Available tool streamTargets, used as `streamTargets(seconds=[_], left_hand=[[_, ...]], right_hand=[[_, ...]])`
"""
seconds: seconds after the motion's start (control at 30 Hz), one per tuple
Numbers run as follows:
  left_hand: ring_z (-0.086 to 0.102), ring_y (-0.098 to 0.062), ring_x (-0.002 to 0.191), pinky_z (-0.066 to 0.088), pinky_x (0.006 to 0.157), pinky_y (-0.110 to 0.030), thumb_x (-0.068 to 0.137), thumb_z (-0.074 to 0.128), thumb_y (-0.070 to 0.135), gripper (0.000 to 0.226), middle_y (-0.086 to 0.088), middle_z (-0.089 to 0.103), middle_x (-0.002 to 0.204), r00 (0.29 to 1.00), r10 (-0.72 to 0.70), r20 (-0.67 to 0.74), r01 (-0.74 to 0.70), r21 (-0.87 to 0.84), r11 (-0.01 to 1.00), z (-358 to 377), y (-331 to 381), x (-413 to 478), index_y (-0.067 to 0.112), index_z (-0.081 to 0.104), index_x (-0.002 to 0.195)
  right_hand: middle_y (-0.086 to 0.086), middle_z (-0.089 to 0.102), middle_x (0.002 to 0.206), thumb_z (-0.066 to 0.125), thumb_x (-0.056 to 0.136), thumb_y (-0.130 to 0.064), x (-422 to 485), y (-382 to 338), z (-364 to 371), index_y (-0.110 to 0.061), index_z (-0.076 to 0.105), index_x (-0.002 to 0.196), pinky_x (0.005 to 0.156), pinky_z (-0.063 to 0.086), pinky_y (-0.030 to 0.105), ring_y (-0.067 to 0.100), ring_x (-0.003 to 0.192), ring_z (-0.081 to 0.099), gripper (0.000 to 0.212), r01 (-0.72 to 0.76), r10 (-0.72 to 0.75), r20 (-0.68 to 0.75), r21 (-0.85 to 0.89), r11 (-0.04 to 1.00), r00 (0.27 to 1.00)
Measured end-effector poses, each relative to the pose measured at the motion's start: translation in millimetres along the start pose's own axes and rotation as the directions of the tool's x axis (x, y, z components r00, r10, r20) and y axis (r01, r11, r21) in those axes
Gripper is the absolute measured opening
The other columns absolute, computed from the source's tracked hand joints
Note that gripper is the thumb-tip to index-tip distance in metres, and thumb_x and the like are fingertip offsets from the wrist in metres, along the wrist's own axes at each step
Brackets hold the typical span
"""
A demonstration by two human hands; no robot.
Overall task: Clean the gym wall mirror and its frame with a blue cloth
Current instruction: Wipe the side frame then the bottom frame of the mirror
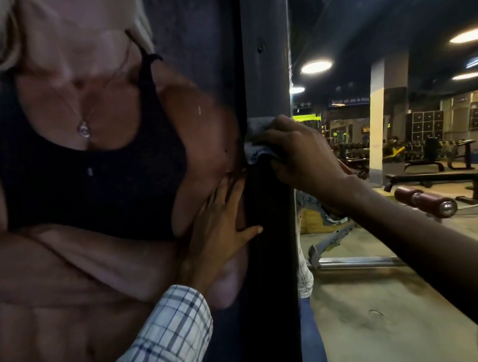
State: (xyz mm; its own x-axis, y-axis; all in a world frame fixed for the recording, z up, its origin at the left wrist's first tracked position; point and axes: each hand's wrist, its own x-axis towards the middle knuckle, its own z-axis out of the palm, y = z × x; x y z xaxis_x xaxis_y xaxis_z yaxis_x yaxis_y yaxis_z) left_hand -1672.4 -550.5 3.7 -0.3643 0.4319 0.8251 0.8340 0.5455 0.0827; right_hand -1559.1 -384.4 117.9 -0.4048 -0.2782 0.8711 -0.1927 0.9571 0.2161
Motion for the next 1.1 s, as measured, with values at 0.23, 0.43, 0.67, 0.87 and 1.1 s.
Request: streamTargets(seconds=[0.23,0.43,0.67,0.87,1.1], left_hand=[[0.041,-0.031,0.147,0.042,0.116,-0.043,0.074,0.086,0.052,0.102,-0.01,0.026,0.169,0.999,0.002,0.044,-0.001,-0.02,1.0,15,-4,-31,0.022,0.037,0.158],[0.033,-0.026,0.152,0.034,0.119,-0.039,0.07,0.085,0.059,0.106,-0.005,0.014,0.173,0.999,-0.027,0.045,0.026,0.022,0.999,31,-6,-53,0.018,0.038,0.157],[0.024,-0.023,0.156,0.035,0.122,-0.045,0.072,0.079,0.062,0.104,-0.004,0.011,0.174,0.996,-0.064,0.064,0.064,-0.004,0.998,58,-12,-88,0.016,0.038,0.157],[0.028,-0.027,0.155,0.036,0.12,-0.047,0.071,0.08,0.061,0.103,-0.008,0.015,0.173,0.997,-0.059,0.043,0.058,0.022,0.998,72,-12,-110,0.017,0.041,0.156],[0.023,-0.027,0.157,0.031,0.124,-0.041,0.07,0.084,0.06,0.107,-0.009,0.011,0.173,0.996,-0.03,0.081,0.027,0.047,0.999,87,-18,-138,0.015,0.041,0.157]], right_hand=[[0.007,0.062,0.115,0.062,0.086,-0.032,-34,-2,19,-0.014,0.072,0.123,0.081,0.058,0.047,0.025,0.105,0.063,0.042,-0.007,0.007,0.01,0.077,0.997,1.0],[0.007,0.06,0.122,0.064,0.087,-0.028,-68,-6,36,-0.012,0.07,0.125,0.085,0.057,0.043,0.023,0.109,0.061,0.042,-0.147,0.163,-0.089,0.162,0.976,0.983],[0.005,0.062,0.114,0.063,0.083,-0.03,-120,-17,60,-0.017,0.073,0.118,0.083,0.054,0.043,0.028,0.105,0.064,0.038,-0.12,0.117,0.028,0.151,0.981,0.993],[0.005,0.059,0.119,0.068,0.085,-0.031,-142,-31,82,-0.018,0.07,0.122,0.086,0.054,0.045,0.03,0.109,0.061,0.039,-0.188,0.194,-0.011,0.203,0.961,0.981],[0.008,0.063,0.123,0.07,0.082,-0.014,-179,-32,91,-0.013,0.071,0.122,0.093,0.053,0.041,0.031,0.114,0.063,0.04,-0.27,0.298,-0.088,0.235,0.934,0.951]])
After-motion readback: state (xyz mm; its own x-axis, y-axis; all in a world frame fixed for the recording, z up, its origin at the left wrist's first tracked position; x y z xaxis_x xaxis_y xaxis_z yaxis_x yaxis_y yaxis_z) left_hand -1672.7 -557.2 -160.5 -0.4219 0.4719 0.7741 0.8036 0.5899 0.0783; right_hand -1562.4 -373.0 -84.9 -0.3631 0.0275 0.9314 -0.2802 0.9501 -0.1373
